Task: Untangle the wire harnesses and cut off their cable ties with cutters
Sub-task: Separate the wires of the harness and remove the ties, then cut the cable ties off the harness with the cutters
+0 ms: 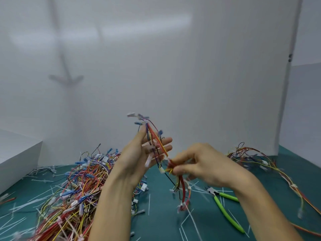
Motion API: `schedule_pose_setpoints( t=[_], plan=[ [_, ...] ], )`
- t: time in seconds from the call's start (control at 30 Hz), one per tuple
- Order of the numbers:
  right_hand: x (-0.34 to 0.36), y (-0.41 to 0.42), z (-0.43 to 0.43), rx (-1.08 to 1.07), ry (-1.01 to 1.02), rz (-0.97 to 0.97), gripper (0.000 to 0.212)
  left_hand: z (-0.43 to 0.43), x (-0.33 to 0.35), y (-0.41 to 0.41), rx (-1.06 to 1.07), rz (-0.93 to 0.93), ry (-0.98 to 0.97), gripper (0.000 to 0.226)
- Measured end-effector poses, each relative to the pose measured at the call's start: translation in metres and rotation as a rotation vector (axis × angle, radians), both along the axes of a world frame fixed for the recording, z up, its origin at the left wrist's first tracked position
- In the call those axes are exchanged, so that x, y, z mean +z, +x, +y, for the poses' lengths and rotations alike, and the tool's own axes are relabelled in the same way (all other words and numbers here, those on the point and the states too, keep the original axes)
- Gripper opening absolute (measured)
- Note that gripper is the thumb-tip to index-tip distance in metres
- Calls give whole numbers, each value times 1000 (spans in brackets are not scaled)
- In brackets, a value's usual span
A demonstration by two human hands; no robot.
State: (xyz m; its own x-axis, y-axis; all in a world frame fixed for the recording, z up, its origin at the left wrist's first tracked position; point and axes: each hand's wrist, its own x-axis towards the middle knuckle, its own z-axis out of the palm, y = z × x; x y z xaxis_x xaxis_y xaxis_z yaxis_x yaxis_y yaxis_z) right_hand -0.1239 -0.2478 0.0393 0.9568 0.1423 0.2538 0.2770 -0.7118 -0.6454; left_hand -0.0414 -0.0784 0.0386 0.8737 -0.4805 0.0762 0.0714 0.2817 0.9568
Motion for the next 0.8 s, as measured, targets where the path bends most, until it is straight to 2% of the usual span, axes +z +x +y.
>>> schedule_pose_setpoints(
  t=[0.1, 0.27, 0.37, 0.5, 0.57, 0.67, 0.7, 0.73, 0.8],
  plan=[
    [-8, 6, 6, -28, -173, 47, 11, -1, 1, -3, 70, -97, 67, 51],
    [-14, 13, 13, -80, -220, 44, 15, 7, 4, -10, 161, -240, 201, 54],
    [-16, 15, 18, -82, -197, 56, 18, 4, 3, -10, 329, -314, 246, 38],
    [-14, 11, 5, -155, -349, 142, 49, 3, 0, -6, 537, -411, 399, 34],
    [-15, 9, -12, -300, -518, 226, 50, 5, 0, -4, 551, -444, 458, 41],
    [-28, 11, -33, -493, -732, 435, 19, 4, 1, -6, 512, -445, 353, 21],
    [-35, 13, -36, -518, -777, 507, 17, 3, 0, -7, 515, -443, 324, 18],
    [-42, 15, -39, -525, -805, 577, 23, 2, 0, -6, 521, -444, 306, 18],
    [-56, 21, -45, -527, -813, 712, 50, 0, -1, -7, 538, -439, 286, 18]
  ],
)
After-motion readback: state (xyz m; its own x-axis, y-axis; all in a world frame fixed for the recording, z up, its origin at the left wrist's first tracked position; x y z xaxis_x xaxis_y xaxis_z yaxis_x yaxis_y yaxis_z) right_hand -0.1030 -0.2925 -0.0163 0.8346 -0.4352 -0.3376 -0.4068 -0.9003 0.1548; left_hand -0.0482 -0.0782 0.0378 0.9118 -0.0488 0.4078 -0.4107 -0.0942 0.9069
